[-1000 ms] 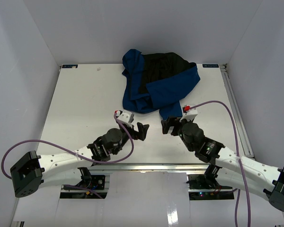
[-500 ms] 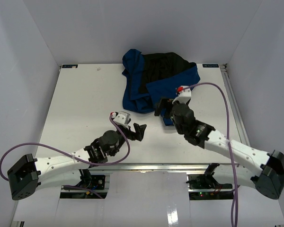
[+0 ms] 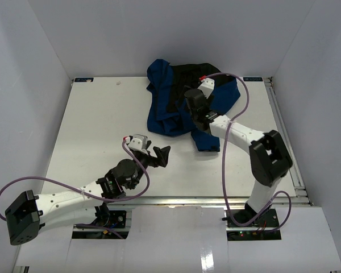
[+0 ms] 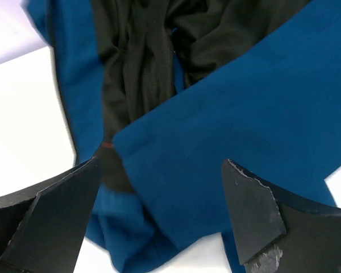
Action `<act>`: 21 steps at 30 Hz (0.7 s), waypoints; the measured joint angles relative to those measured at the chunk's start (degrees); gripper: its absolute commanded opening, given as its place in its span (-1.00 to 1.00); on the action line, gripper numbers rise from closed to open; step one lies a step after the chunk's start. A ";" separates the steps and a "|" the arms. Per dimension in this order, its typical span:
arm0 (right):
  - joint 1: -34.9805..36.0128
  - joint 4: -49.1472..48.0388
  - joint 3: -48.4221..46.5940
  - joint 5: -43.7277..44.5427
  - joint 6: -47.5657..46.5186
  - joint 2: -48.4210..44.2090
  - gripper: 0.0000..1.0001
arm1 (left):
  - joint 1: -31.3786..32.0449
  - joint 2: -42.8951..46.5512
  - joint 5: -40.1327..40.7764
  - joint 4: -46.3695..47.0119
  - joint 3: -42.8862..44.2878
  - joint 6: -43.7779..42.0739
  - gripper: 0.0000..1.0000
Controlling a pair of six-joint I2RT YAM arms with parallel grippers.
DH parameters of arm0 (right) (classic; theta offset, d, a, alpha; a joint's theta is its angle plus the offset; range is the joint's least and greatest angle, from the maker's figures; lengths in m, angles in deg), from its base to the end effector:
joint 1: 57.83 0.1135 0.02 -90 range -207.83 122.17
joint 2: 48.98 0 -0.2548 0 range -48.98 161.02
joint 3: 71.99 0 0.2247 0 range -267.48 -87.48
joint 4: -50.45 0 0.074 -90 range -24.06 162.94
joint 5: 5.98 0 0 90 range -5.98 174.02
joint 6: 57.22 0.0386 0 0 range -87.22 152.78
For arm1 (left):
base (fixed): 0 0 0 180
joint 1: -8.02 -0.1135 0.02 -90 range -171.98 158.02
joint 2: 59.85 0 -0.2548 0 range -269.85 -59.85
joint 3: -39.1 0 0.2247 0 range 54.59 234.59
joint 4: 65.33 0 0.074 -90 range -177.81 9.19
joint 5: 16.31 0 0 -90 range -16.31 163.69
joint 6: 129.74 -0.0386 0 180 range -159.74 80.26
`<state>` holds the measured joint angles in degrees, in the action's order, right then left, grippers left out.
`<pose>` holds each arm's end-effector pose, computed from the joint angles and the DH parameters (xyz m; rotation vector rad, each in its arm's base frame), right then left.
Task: Zip up the jacket
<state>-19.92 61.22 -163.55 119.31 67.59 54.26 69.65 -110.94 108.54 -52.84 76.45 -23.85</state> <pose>0.3261 0.2257 0.2757 0.3442 1.8646 0.2603 0.1068 -0.1513 0.2561 0.1635 1.6097 -0.5689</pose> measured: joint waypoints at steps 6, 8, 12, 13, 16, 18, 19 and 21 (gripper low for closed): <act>-0.52 0.71 -10.73 -2.42 -0.86 13.74 0.78 | 0.00 -0.96 0.33 0.95 -0.08 0.05 0.96; -0.57 0.99 -11.43 -2.48 -1.22 15.62 0.73 | 0.00 -2.14 0.30 0.98 -0.08 0.05 0.96; -0.57 1.31 -10.65 -2.11 -2.34 16.31 0.35 | 0.00 -4.17 0.29 0.77 -0.08 0.05 0.96; -0.57 1.07 -10.11 -1.87 -2.66 16.17 0.23 | 0.00 -4.38 0.29 0.72 -0.08 0.05 0.96; -0.57 0.33 -6.84 -0.87 -3.54 14.91 -0.16 | 0.00 -4.57 0.31 0.70 -0.08 0.05 0.96; -0.57 -0.10 -3.83 -0.20 -4.24 13.23 -0.42 | 0.00 -4.53 0.31 0.74 -0.08 0.05 0.96; -0.57 -0.44 -1.67 0.14 -4.81 11.77 -0.52 | 0.00 -4.53 0.31 0.76 -0.08 0.04 0.96; -0.57 -0.89 2.34 0.69 -5.82 8.55 -0.64 | 0.00 -4.54 0.31 0.78 -0.08 0.03 0.96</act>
<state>-20.49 60.33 -161.22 120.01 61.77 62.81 69.65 -115.47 108.85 -52.06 76.37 -23.82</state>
